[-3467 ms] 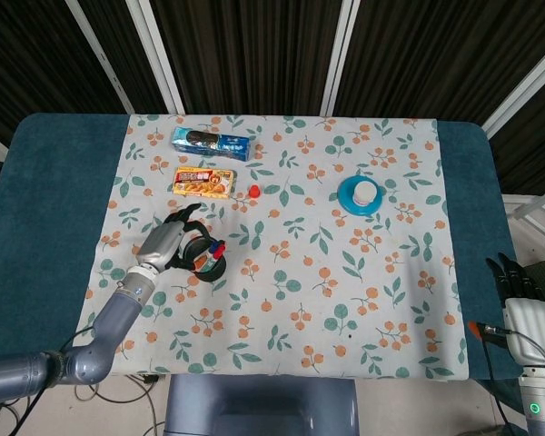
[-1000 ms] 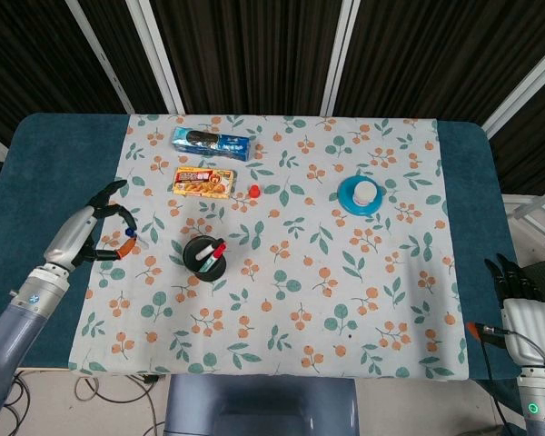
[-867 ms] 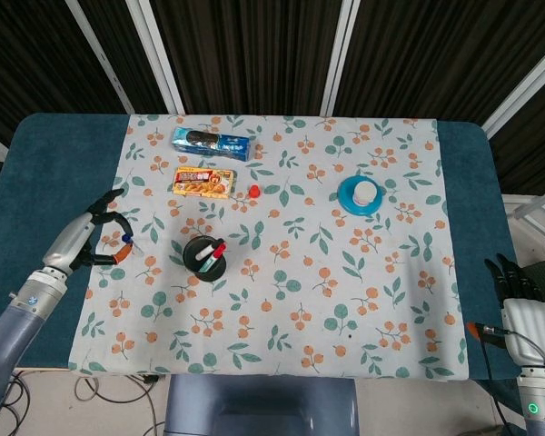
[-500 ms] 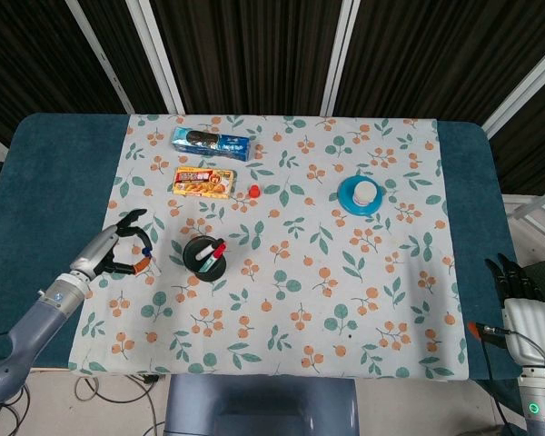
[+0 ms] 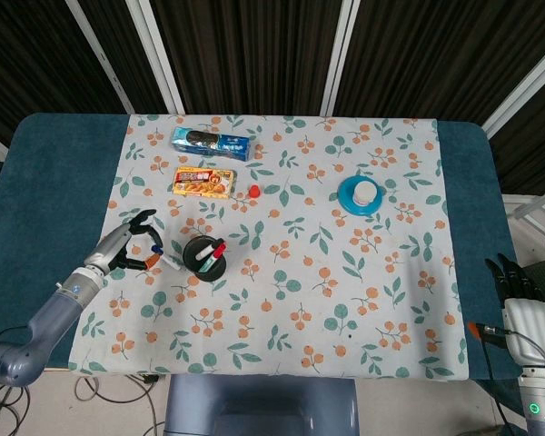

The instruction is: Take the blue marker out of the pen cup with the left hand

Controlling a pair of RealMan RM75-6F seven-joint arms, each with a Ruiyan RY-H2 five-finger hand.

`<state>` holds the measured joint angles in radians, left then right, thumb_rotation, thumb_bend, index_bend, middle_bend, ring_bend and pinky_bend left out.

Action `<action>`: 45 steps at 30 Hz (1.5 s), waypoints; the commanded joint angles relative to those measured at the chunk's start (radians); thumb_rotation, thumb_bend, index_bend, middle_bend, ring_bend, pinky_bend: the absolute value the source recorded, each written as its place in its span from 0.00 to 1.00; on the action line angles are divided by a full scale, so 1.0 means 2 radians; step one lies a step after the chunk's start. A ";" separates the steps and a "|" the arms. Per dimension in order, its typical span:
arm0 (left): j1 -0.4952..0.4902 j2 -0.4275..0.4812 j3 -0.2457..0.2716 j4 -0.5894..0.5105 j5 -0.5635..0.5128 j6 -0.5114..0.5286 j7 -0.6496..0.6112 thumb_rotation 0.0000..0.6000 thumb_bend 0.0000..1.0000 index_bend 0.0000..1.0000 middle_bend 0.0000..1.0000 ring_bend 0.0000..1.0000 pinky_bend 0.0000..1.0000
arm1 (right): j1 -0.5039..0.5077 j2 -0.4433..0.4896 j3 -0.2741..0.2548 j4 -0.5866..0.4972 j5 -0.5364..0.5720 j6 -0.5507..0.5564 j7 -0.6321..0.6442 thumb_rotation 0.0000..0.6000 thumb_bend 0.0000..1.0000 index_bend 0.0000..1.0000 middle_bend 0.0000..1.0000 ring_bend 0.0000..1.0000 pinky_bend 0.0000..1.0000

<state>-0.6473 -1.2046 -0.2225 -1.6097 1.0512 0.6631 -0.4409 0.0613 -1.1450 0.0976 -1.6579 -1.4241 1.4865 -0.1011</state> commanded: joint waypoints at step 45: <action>0.207 0.067 0.133 -0.053 0.110 0.408 0.181 1.00 0.25 0.23 0.00 0.00 0.00 | 0.000 -0.002 0.001 0.000 0.003 0.000 -0.005 1.00 0.12 0.10 0.01 0.06 0.17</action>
<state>-0.2773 -1.0806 0.0232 -1.7506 1.2301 1.4659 -0.0037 0.0610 -1.1494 0.0994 -1.6578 -1.4178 1.4873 -0.1103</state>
